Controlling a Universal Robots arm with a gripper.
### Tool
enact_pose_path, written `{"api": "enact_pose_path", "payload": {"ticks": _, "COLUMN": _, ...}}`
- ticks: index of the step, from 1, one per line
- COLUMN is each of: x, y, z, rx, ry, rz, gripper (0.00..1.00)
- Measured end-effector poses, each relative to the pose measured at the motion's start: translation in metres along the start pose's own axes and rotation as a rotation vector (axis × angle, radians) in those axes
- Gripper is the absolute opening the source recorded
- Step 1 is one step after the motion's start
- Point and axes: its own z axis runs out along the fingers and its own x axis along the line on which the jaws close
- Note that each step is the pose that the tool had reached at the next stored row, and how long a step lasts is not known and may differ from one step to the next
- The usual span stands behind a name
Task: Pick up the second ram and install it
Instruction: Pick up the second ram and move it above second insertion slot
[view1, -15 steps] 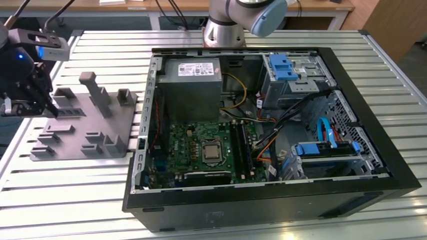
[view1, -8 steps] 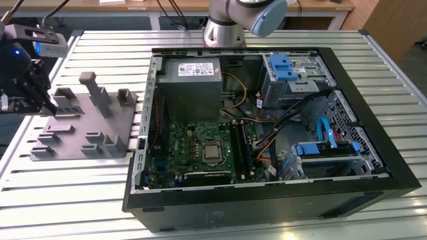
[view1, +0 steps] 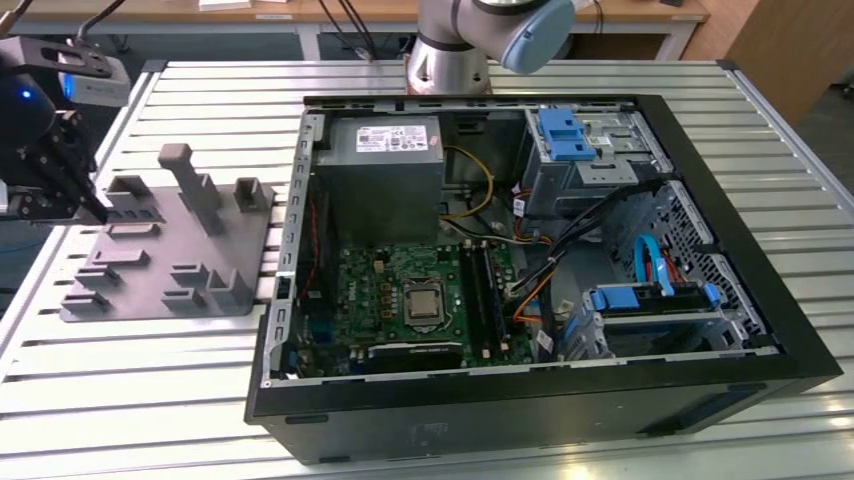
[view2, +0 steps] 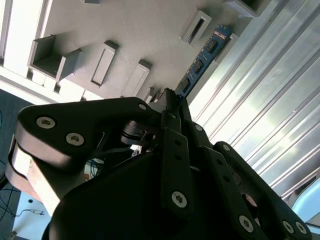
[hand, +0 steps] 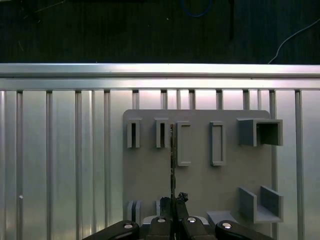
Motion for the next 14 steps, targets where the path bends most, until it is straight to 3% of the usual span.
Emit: {"api": "enact_pose_path", "payload": {"ticks": 14, "x": -0.0012, "y": 0.0001, "z": -0.0195, "rx": 0.0000, "ry": -0.0009, "rz": 0.000, "gripper": 0.14}}
